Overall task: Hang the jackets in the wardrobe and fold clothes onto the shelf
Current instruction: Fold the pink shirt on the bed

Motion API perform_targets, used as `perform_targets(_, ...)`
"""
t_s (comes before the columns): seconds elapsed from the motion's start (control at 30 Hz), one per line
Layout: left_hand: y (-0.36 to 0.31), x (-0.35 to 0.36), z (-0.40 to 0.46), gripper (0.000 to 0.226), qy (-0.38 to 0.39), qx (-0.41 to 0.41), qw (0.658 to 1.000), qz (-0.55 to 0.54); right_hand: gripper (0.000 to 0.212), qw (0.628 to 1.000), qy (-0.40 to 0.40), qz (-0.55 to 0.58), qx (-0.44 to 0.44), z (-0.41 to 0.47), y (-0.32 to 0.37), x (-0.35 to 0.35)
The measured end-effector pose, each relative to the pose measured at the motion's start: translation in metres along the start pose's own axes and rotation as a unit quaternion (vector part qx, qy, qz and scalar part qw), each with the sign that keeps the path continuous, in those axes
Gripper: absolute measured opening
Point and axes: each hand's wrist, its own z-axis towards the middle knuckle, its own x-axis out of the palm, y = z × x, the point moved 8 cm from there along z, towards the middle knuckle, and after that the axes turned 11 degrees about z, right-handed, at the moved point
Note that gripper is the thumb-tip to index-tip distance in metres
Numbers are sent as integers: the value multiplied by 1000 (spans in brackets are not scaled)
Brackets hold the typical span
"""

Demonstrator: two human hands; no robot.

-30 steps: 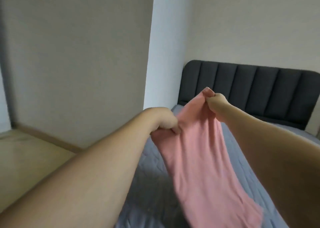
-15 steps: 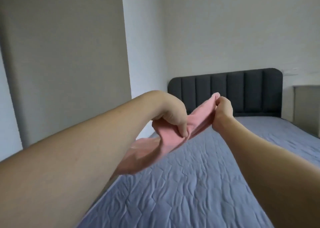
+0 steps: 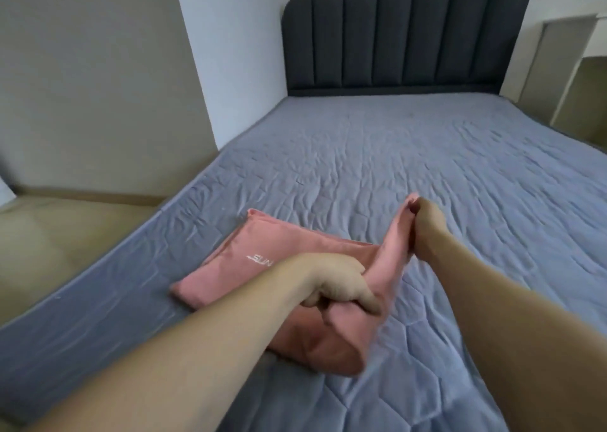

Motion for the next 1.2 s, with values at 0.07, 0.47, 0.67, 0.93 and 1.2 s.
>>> perform_targets(0.07, 25, -33, -11, 20, -23, 2, 999, -37, 20, 994, 30, -100, -28, -3, 10, 48)
perform_targets(0.47, 261, -158, -27, 23, -162, -124, 978, -51, 10, 843, 260, -422, -211, -8, -89, 308)
perform_targets(0.67, 349, -141, 3, 35, -116, -185, 974, -67, 25, 739, 290, -555, -248, 16, -185, 348)
perform_targets(0.93, 370, -125, 26, 22, -28, -180, 952, -248, 29, 759, 224, -534, -297, 39, -206, 319)
perform_targets(1.2, 334, -141, 9, 48, -67, -201, 974, -84, 22, 652, 198, -637, -361, 11, -161, 318)
